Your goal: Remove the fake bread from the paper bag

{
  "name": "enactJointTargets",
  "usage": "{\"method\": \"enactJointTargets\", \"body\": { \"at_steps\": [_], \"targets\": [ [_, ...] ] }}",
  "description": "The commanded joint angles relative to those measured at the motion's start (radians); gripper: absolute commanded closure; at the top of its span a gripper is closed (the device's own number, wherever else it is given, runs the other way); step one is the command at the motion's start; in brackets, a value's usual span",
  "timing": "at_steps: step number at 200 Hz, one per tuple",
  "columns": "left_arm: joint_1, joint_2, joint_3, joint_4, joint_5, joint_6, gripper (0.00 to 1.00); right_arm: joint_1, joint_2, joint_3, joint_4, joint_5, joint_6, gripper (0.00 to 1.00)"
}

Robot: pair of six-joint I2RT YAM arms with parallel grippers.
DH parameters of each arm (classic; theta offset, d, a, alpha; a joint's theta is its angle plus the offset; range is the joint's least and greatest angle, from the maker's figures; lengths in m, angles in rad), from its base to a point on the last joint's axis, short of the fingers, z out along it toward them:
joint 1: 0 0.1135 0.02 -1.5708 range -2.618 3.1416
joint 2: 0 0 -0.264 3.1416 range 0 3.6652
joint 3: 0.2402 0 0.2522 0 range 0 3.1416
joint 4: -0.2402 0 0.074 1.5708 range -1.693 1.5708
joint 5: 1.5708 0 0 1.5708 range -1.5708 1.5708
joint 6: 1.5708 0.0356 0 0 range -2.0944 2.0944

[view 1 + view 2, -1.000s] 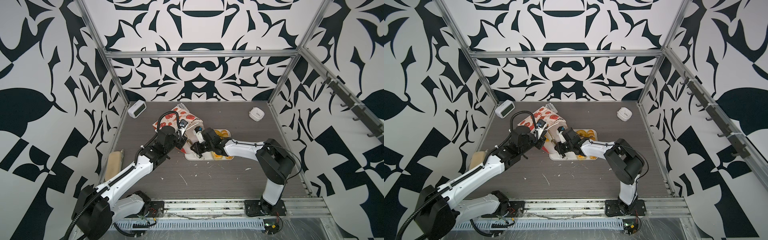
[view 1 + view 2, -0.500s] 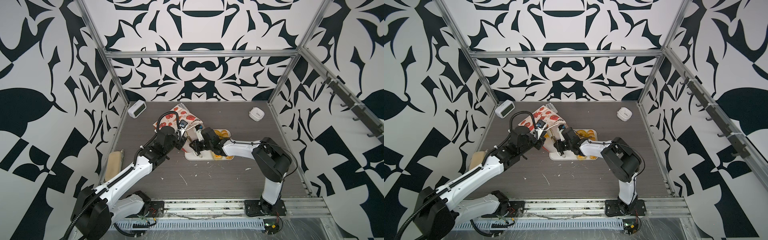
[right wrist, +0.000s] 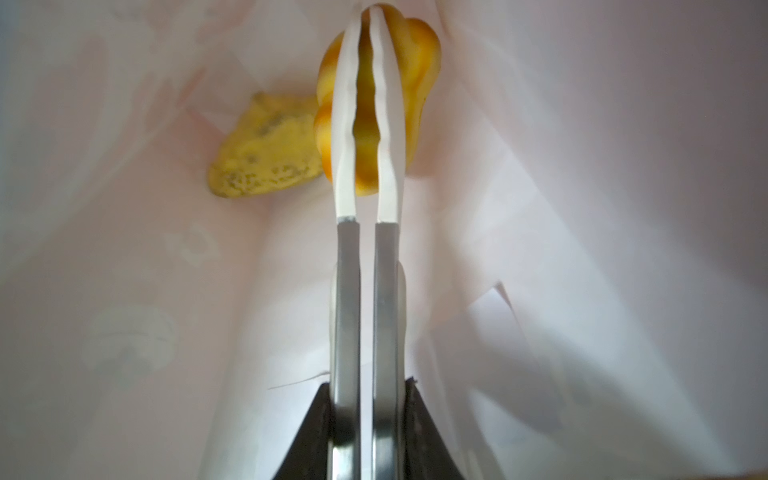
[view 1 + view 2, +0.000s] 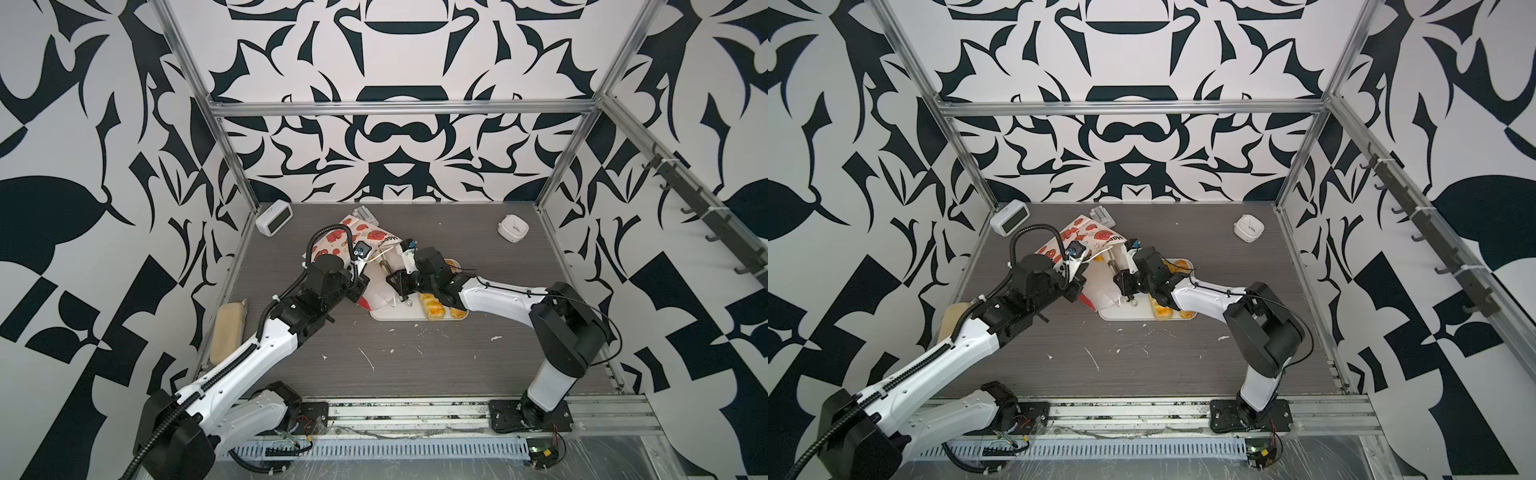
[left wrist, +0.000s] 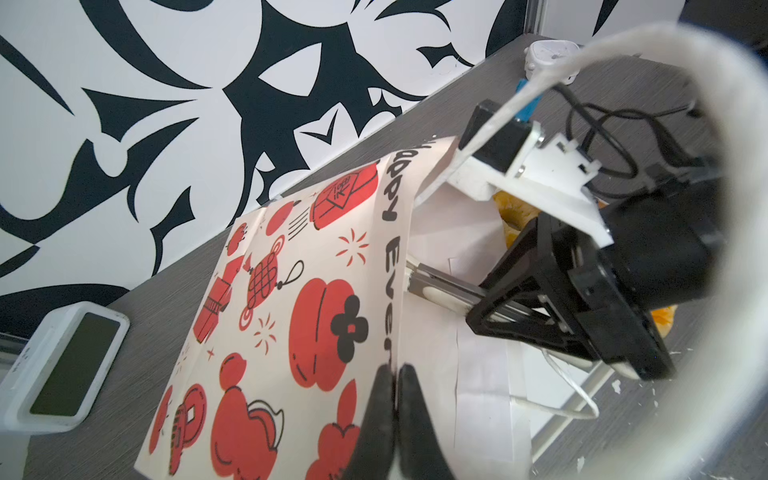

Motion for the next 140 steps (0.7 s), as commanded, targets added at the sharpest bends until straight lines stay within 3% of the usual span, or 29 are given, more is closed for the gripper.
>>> {"method": "enactJointTargets", "body": {
  "at_steps": [1, 70, 140],
  "targets": [
    [-0.005, 0.000, -0.017, 0.006, -0.021, 0.006, 1.00, 0.000, 0.025, 0.041, 0.049, -0.034, 0.001, 1.00],
    [-0.004, 0.063, -0.003, 0.047, -0.014, -0.006, 1.00, 0.016, -0.059, 0.003, 0.074, -0.029, -0.006, 1.00],
    [-0.004, 0.037, 0.004, 0.036, 0.018, -0.021, 1.00, 0.014, 0.133, 0.164, 0.129, -0.041, 0.018, 1.00]
  ]
}}
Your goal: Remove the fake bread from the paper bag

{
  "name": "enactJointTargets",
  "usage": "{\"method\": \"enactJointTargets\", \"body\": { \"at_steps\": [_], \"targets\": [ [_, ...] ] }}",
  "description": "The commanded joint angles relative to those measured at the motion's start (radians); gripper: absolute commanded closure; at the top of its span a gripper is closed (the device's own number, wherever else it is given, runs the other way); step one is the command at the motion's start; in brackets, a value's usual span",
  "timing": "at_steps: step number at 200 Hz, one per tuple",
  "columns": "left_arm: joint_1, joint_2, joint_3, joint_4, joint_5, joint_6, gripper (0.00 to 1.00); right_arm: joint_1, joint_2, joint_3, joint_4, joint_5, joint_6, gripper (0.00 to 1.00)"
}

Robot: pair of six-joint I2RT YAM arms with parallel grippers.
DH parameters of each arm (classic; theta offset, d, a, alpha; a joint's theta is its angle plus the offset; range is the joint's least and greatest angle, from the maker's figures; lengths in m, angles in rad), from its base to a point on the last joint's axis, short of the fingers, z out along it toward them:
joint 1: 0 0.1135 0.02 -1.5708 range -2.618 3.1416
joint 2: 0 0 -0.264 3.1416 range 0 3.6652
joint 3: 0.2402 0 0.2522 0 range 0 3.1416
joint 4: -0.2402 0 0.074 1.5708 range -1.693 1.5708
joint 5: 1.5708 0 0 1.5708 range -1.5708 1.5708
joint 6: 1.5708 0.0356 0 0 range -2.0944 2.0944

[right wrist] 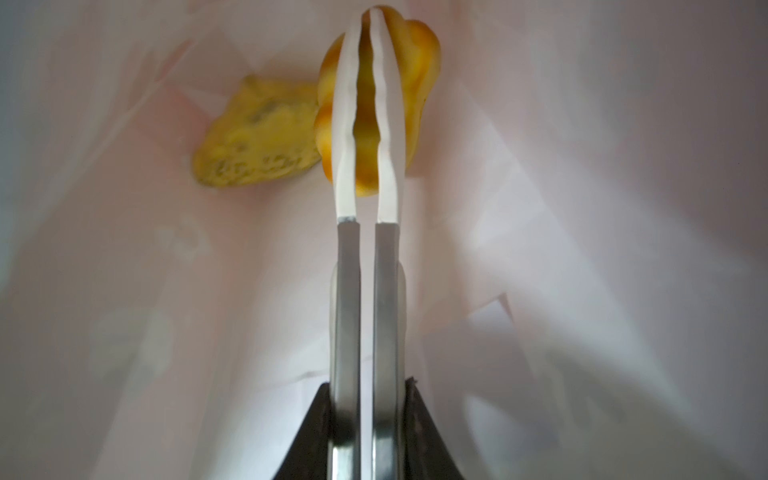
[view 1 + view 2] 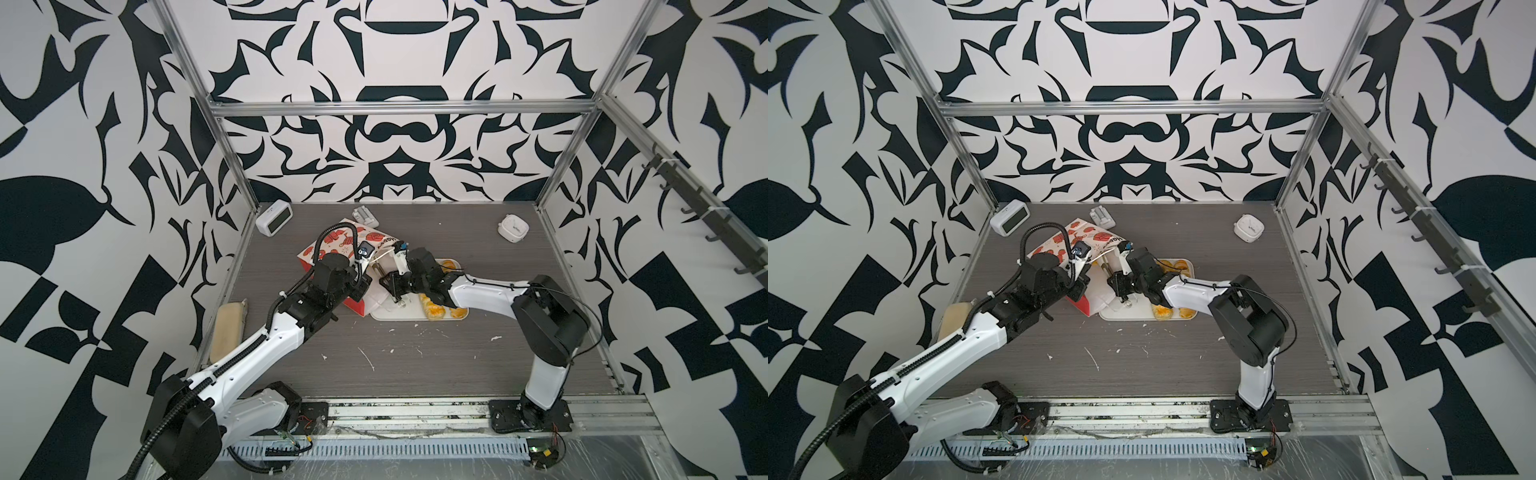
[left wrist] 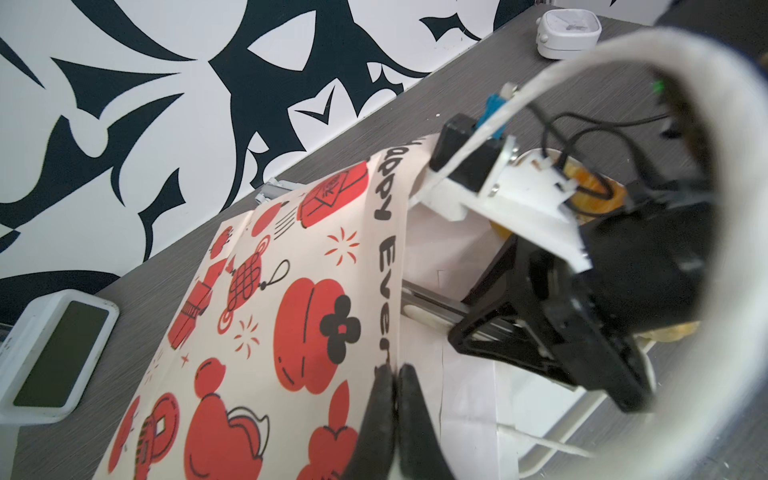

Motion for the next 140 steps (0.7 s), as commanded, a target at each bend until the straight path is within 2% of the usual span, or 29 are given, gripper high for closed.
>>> {"method": "enactJointTargets", "body": {
  "at_steps": [1, 32, 73, 140],
  "targets": [
    [-0.004, -0.030, 0.004, 0.013, 0.026, -0.016, 1.00, 0.004, 0.014, 0.081, 0.097, -0.013, 0.015, 1.00],
    [-0.004, -0.043, -0.003, 0.008, 0.010, -0.015, 1.00, 0.004, 0.019, 0.107, 0.086, -0.017, 0.020, 1.00],
    [-0.004, -0.037, -0.020, 0.014, 0.007, 0.004, 1.00, -0.013, -0.082, 0.075, -0.002, -0.009, 0.022, 1.00],
    [-0.004, -0.019, -0.057, 0.031, -0.016, 0.002, 1.00, -0.080, -0.176, 0.070, -0.143, -0.139, 0.107, 1.00]
  ]
}}
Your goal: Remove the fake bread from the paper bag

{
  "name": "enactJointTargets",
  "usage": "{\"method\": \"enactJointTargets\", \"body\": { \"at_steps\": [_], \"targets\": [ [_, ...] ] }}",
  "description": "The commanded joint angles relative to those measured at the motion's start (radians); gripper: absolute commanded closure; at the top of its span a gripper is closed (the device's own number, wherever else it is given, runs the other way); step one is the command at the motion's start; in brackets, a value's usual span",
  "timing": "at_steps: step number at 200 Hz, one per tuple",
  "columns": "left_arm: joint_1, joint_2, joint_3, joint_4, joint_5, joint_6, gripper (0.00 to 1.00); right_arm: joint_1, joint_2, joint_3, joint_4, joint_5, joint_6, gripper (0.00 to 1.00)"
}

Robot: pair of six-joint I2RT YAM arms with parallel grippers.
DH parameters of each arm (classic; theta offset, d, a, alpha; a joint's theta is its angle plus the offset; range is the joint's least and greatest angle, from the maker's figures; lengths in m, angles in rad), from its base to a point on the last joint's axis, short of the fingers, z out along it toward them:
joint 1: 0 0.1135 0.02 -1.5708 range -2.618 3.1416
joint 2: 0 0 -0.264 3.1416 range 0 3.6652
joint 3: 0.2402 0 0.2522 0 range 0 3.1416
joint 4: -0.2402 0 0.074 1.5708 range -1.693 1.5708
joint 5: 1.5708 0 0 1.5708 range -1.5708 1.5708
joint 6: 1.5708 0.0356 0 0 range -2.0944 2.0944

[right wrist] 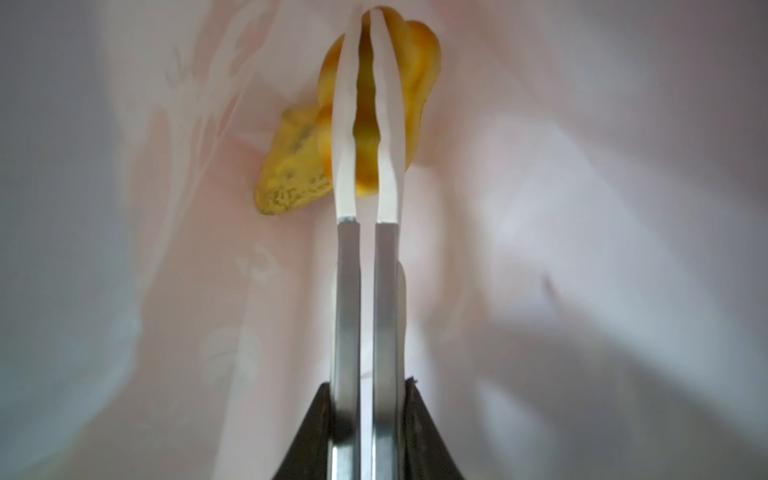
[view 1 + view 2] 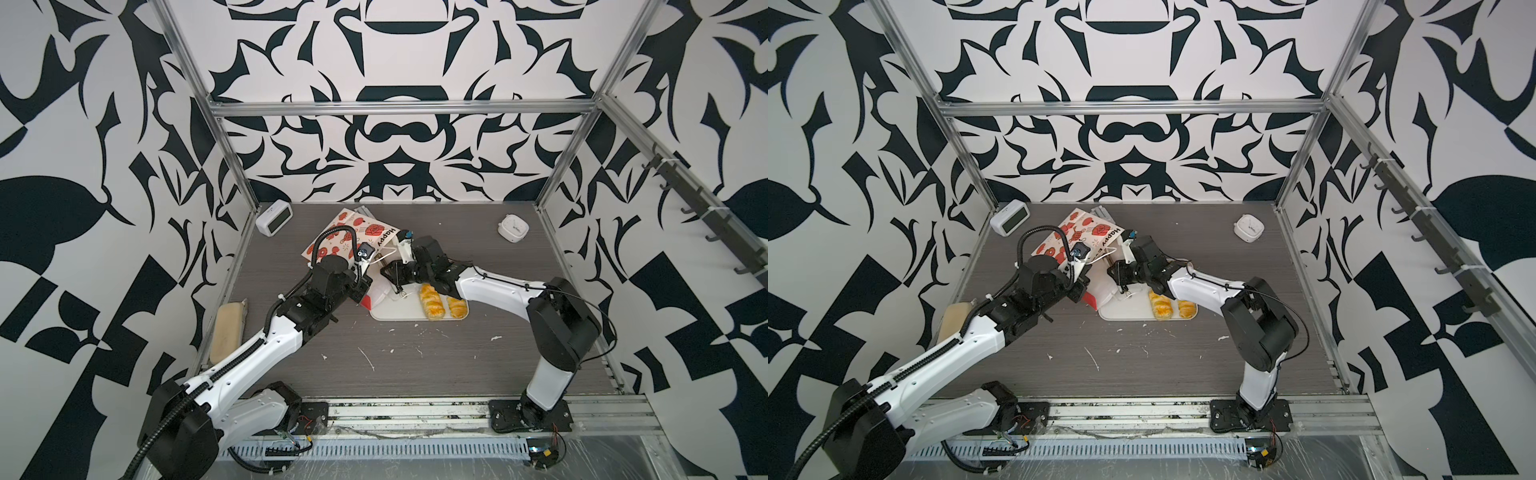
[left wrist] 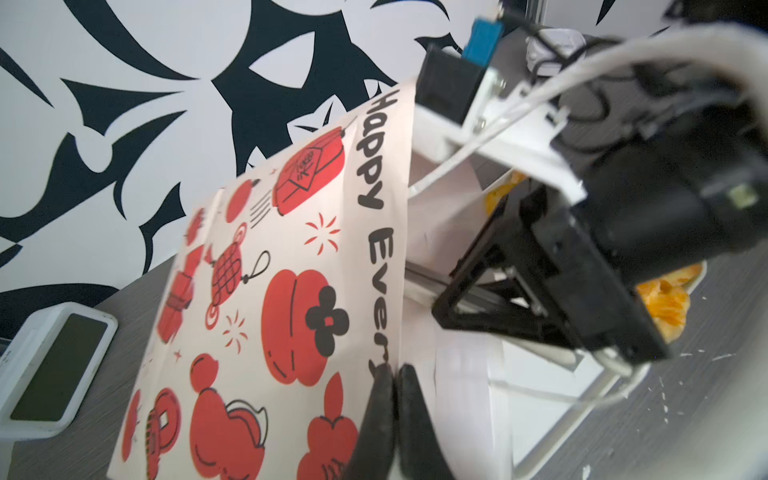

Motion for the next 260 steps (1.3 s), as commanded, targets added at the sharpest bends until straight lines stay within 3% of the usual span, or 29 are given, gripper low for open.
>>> {"method": "enactJointTargets", "body": {
  "at_steps": [1, 21, 42, 85, 188, 260],
  "targets": [
    [0.000, 0.003, -0.025, 0.001, -0.012, -0.001, 1.00, -0.026, -0.061, 0.022, -0.009, -0.072, 0.044, 1.00],
    [-0.001, 0.004, -0.028, 0.001, -0.013, 0.006, 1.00, -0.048, -0.103, -0.023, 0.002, -0.115, 0.080, 1.00],
    [0.000, 0.011, -0.028, 0.005, -0.008, 0.004, 1.00, -0.055, -0.134, -0.050, -0.009, -0.086, 0.062, 1.00],
    [0.000, 0.019, -0.017, 0.017, 0.009, -0.009, 1.00, -0.038, -0.072, -0.042, 0.023, -0.100, 0.075, 1.00],
    [0.000, 0.051, 0.002, 0.027, 0.015, 0.025, 1.00, -0.013, 0.178, 0.276, -0.221, -0.142, -0.028, 1.00],
    [0.000, 0.020, -0.014, 0.087, -0.020, 0.018, 1.00, 0.034, 0.184, 0.197, -0.082, -0.061, 0.003, 1.00]
  ]
}}
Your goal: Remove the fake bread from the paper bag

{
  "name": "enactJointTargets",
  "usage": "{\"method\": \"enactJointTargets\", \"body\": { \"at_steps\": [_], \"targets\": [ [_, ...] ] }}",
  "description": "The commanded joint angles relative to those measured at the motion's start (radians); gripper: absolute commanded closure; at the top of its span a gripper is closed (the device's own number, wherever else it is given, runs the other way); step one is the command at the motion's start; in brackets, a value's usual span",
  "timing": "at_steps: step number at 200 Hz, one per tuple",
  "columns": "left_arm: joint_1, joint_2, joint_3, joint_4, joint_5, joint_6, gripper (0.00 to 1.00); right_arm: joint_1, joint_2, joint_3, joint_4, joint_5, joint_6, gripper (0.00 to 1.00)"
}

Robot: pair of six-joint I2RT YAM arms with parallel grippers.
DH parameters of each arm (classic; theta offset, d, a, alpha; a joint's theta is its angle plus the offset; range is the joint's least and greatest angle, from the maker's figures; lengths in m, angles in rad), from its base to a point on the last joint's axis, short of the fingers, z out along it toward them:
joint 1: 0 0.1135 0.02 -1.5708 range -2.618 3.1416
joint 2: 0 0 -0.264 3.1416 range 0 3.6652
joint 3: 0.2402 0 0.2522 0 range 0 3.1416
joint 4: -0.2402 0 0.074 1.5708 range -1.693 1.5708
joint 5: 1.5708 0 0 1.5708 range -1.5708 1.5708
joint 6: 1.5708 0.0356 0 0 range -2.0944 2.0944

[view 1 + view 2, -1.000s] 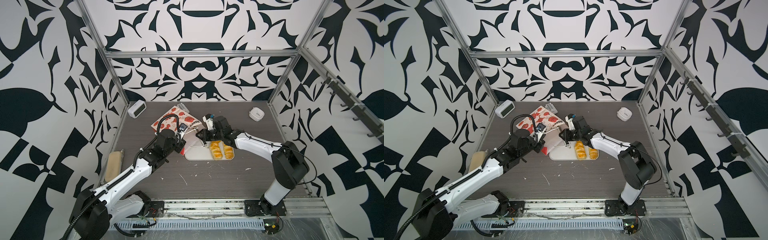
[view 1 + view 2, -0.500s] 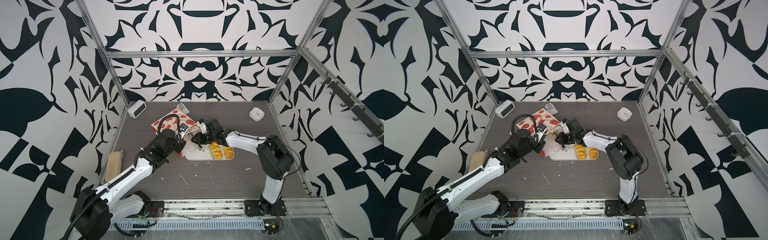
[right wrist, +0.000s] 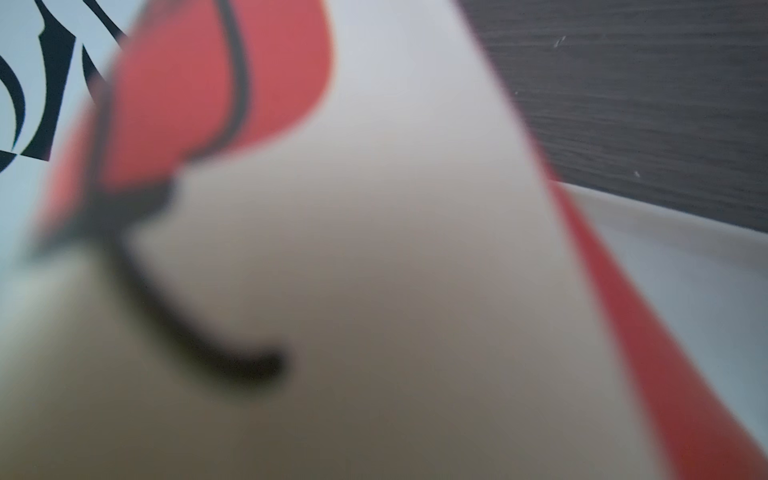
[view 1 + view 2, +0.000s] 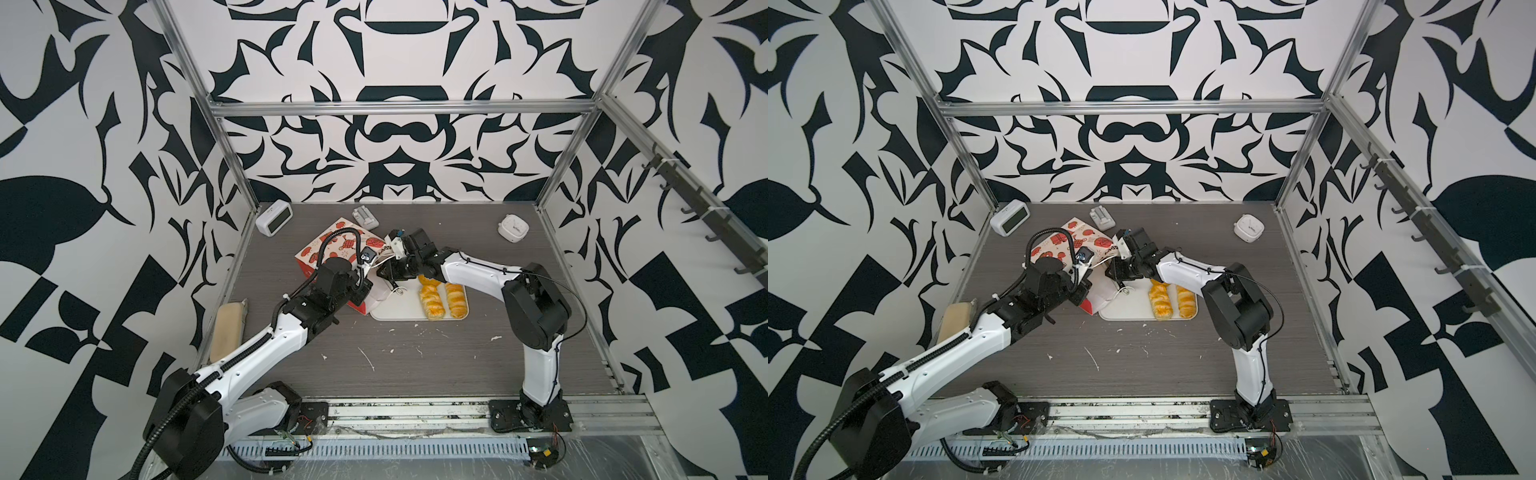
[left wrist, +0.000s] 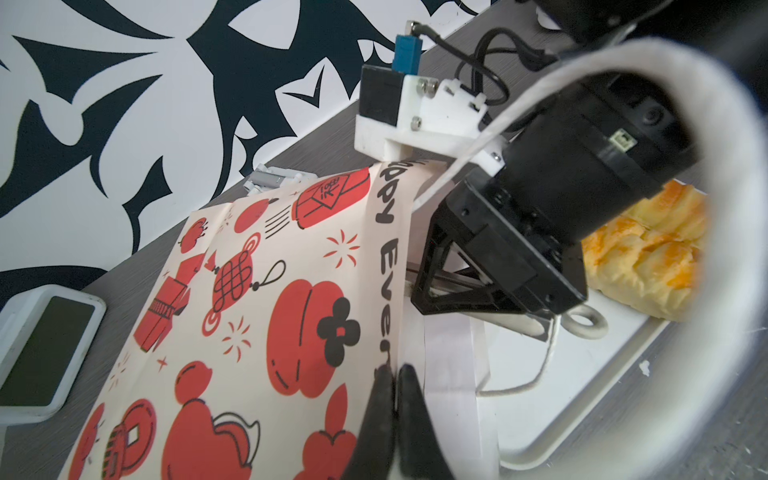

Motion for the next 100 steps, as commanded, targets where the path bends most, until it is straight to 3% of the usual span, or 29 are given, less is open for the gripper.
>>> {"method": "enactJointTargets", "body": {
  "at_steps": [1, 42, 100],
  "targets": [
    [0.000, -0.026, 0.003, 0.072, -0.018, 0.001, 1.00, 0.036, -0.027, -0.016, 0.092, 0.023, 0.007, 1.00],
    [0.000, -0.015, 0.011, 0.084, -0.052, 0.057, 1.00, 0.104, -0.016, 0.012, 0.081, 0.095, 0.012, 1.00],
    [0.000, -0.024, -0.030, 0.133, -0.058, 0.058, 1.00, 0.105, 0.007, 0.033, 0.074, 0.201, -0.012, 1.00]
  ]
}}
